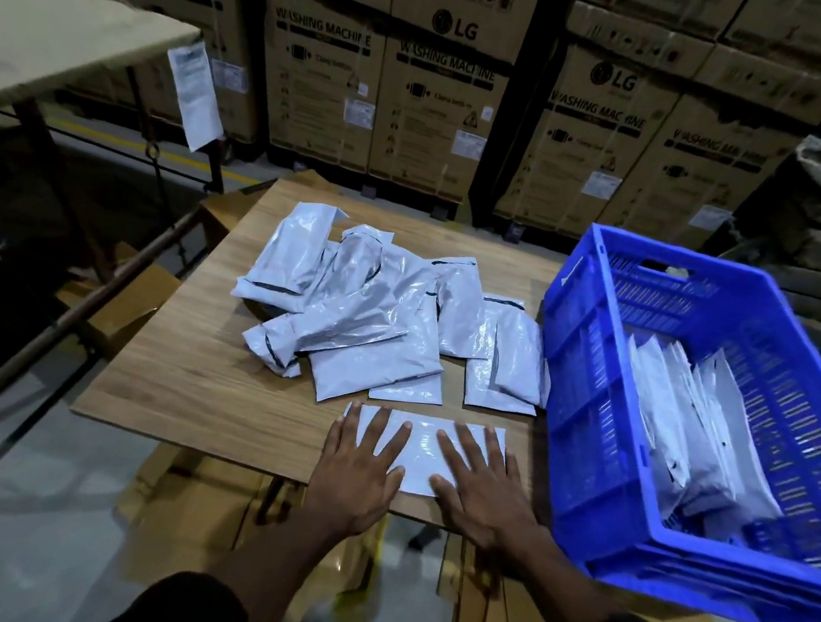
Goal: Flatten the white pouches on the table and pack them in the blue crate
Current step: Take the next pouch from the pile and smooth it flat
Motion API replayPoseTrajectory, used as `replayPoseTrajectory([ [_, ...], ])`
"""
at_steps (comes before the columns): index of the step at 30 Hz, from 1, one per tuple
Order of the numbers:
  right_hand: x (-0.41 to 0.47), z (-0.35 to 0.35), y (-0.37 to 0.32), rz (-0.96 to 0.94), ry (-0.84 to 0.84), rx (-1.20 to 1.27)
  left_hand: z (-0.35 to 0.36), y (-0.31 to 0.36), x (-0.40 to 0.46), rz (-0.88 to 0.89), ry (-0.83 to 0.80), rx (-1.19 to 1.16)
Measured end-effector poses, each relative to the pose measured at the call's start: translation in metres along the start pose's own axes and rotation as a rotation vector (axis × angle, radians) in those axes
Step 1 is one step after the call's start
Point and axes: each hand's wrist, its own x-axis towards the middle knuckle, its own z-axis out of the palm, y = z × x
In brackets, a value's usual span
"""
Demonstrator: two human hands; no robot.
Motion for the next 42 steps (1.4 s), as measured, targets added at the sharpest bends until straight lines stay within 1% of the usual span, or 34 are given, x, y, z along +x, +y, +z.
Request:
replayPoseTrajectory([
  [5,0.000,0.007,-0.003,0.022,0.020,-0.014,0.002,-0.002,-0.001,0.031,0.039,0.001],
  [9,0.002,0.002,-0.002,0.005,-0.052,-0.020,0.002,-0.002,0.000,0.026,0.030,0.003],
  [12,-0.001,-0.012,-0.005,-0.031,-0.093,-0.088,0.000,-0.003,0.001,0.028,0.000,0.013],
  [13,-0.003,-0.014,-0.006,-0.053,-0.072,-0.116,-0.001,-0.004,0.001,0.031,-0.006,0.016],
  [14,-0.007,-0.015,-0.006,-0.093,-0.016,-0.155,-0.001,-0.005,0.002,0.036,-0.008,0.017],
  [16,-0.013,-0.014,-0.007,-0.211,0.148,-0.254,0.000,-0.006,0.002,0.045,-0.011,0.011],
  [18,-0.014,-0.009,-0.007,-0.298,0.241,-0.327,0.001,-0.008,0.002,0.061,-0.014,0.015],
  [20,-0.013,-0.007,-0.006,-0.334,0.254,-0.348,0.000,-0.009,0.003,0.070,-0.044,0.010],
  [22,-0.010,-0.006,-0.005,-0.338,0.221,-0.325,-0.005,-0.011,0.004,0.060,-0.083,-0.020],
  [24,-0.009,-0.005,-0.005,-0.331,0.248,-0.302,-0.010,-0.011,0.002,0.055,-0.109,-0.056],
  [26,-0.009,-0.010,-0.009,-0.318,0.290,-0.251,-0.014,-0.009,-0.001,0.061,-0.080,-0.066],
  [30,-0.009,-0.031,-0.012,-0.297,0.351,-0.090,-0.025,-0.009,-0.003,0.088,0.038,0.057],
  [31,-0.011,-0.036,-0.013,-0.283,0.342,-0.070,-0.026,-0.010,-0.002,0.094,0.051,0.085],
  [33,-0.019,-0.044,-0.015,-0.312,0.334,-0.138,-0.032,-0.014,0.000,0.083,0.055,0.115],
  [34,-0.023,-0.047,-0.016,-0.358,0.332,-0.194,-0.037,-0.015,0.002,0.078,0.058,0.120],
  [36,-0.032,-0.052,-0.022,-0.513,0.307,-0.325,-0.046,-0.017,0.007,0.095,0.080,0.140],
  [38,-0.035,-0.052,-0.029,-0.650,0.238,-0.491,-0.052,-0.019,0.012,0.144,0.106,0.171],
  [40,-0.031,-0.051,-0.035,-0.639,0.137,-0.587,-0.059,-0.019,0.018,0.183,0.104,0.193],
  [42,-0.022,-0.053,-0.036,-0.599,0.065,-0.565,-0.062,-0.018,0.021,0.244,0.117,0.165],
])
